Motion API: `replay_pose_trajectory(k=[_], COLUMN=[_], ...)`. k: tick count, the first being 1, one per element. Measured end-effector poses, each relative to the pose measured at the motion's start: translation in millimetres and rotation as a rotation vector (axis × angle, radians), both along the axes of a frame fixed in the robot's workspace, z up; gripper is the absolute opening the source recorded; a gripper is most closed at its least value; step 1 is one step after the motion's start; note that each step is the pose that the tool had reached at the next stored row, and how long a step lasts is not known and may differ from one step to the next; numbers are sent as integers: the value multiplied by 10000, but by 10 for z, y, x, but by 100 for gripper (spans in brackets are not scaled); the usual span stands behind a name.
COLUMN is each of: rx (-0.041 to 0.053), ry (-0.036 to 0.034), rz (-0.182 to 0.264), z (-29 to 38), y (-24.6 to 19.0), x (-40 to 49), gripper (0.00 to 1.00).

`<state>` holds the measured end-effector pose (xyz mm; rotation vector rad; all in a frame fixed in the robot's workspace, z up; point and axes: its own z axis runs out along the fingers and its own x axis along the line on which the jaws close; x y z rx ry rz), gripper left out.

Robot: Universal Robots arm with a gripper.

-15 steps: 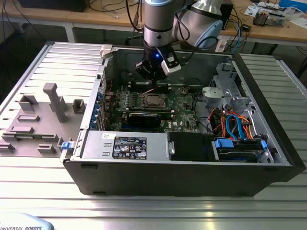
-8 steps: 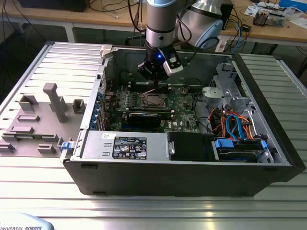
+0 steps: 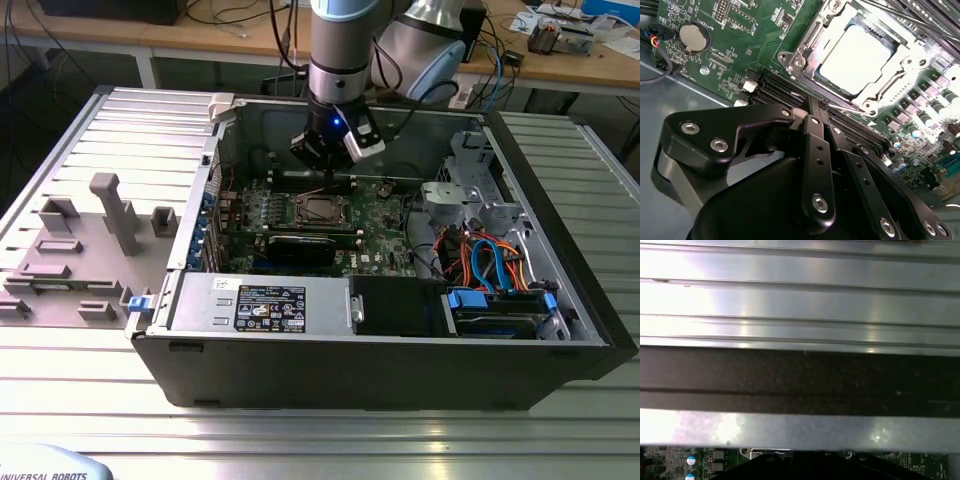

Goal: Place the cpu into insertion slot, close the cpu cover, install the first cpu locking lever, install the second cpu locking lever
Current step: 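Install the first cpu locking lever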

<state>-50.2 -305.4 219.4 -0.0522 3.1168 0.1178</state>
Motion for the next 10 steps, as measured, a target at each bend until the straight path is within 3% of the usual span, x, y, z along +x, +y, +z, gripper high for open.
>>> replay_pose_trajectory(k=[10], rx=[2], ry=[5], rz=[-90], z=[-87], y=[0], x=[29], gripper=[11])
